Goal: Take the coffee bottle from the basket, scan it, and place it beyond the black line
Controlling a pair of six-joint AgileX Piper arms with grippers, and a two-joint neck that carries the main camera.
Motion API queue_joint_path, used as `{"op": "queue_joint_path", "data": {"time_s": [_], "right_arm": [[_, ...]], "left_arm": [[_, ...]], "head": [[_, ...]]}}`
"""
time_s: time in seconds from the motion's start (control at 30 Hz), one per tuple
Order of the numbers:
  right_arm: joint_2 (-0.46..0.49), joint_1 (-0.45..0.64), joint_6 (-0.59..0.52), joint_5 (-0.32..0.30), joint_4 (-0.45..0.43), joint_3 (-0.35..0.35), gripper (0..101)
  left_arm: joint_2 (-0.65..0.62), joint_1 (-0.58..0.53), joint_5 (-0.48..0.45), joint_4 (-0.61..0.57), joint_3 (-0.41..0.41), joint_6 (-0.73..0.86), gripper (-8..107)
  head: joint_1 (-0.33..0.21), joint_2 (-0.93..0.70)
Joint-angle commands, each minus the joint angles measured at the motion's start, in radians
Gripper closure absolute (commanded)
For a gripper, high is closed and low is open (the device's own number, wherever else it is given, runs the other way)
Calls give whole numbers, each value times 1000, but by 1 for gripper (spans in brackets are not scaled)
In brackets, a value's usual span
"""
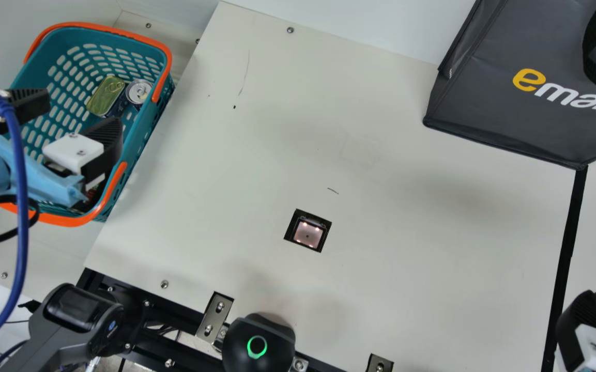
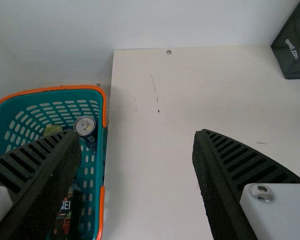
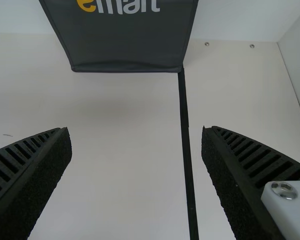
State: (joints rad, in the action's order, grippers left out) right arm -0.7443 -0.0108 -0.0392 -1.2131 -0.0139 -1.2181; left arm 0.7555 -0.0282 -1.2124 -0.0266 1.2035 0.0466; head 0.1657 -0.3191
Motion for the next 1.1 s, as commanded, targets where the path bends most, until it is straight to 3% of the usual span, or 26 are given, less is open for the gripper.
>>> {"op": "queue_joint_path", "data": {"time_s": [0.0, 0.6, 1.07], "right_arm": [[0, 0, 0, 0, 0, 0, 10], [0, 0, 0, 2, 0, 0, 10], [0, 0, 0, 2, 0, 0, 10]], "left_arm": [[0, 0, 0, 0, 0, 0, 9], [48, 13, 2, 9, 15, -36, 9], [87, 182, 32, -25, -8, 13, 9]], "head": [[-27, -2], [-27, -2], [-27, -2]]}}
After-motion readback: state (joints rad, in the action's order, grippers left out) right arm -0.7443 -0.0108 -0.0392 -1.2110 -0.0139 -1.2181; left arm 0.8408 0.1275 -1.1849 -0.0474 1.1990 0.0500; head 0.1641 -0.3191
